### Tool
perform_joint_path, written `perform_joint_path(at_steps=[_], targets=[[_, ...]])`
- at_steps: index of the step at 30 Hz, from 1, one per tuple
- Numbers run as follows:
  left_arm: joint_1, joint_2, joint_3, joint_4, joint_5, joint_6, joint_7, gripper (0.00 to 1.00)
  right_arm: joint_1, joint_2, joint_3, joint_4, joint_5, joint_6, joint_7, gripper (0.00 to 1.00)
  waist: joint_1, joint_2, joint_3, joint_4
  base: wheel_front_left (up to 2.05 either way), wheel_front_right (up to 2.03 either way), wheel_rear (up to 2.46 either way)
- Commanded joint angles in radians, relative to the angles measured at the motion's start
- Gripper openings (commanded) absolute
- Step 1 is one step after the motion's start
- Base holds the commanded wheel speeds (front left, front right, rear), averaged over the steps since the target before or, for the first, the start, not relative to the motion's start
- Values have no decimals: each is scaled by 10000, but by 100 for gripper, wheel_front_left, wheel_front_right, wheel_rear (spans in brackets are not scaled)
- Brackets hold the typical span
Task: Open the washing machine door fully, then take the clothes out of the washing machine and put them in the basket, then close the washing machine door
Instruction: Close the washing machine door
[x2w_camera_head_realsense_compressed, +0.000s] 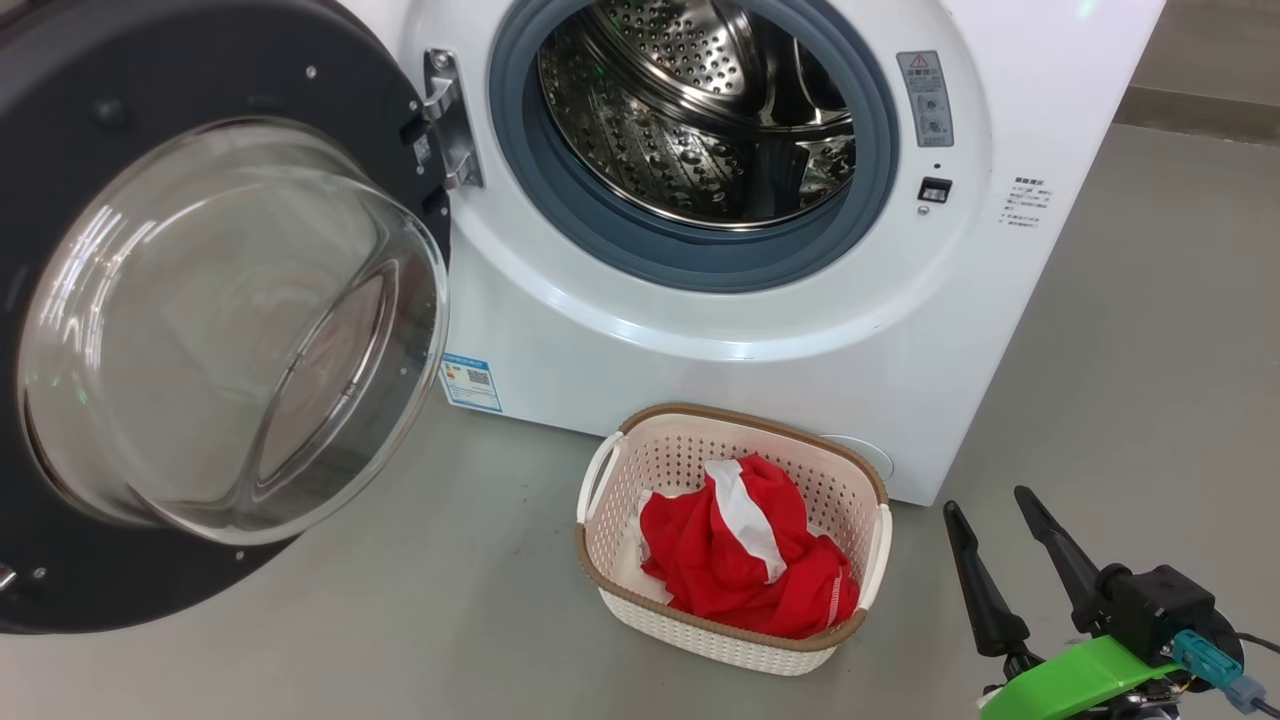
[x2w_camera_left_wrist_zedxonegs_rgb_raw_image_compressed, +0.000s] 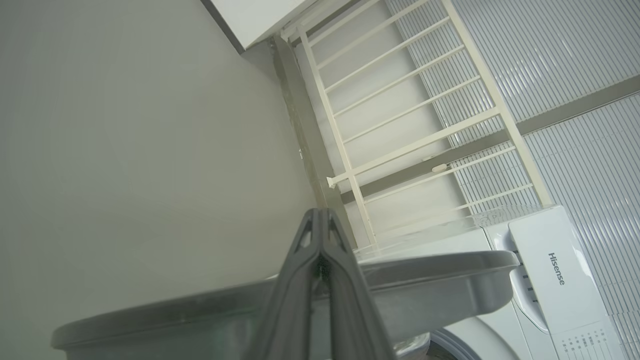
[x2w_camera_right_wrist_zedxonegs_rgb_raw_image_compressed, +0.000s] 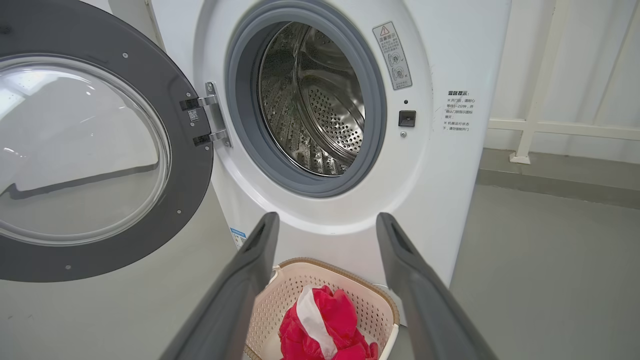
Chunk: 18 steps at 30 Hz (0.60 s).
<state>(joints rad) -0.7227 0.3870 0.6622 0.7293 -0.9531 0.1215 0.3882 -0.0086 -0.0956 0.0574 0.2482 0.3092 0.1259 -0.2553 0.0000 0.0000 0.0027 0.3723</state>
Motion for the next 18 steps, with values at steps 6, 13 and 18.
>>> perform_joint_path(at_steps=[6, 13, 18], targets=[[-343, 969, 109, 90, -344, -69, 1155, 0, -370, -349, 348, -202, 98, 48, -65, 100, 0, 0, 61, -100, 0, 0, 0], [-298, 959, 16, 235, -513, -203, 1655, 0, -344, -373, 289, -261, -16, 48, -65, 100, 0, 0, 78, -101, 0, 0, 0], [-36, 862, -250, 179, -462, -462, 2003, 0, -366, -309, 37, -421, -125, 48, -65, 100, 0, 0, 62, -85, 0, 0, 0]])
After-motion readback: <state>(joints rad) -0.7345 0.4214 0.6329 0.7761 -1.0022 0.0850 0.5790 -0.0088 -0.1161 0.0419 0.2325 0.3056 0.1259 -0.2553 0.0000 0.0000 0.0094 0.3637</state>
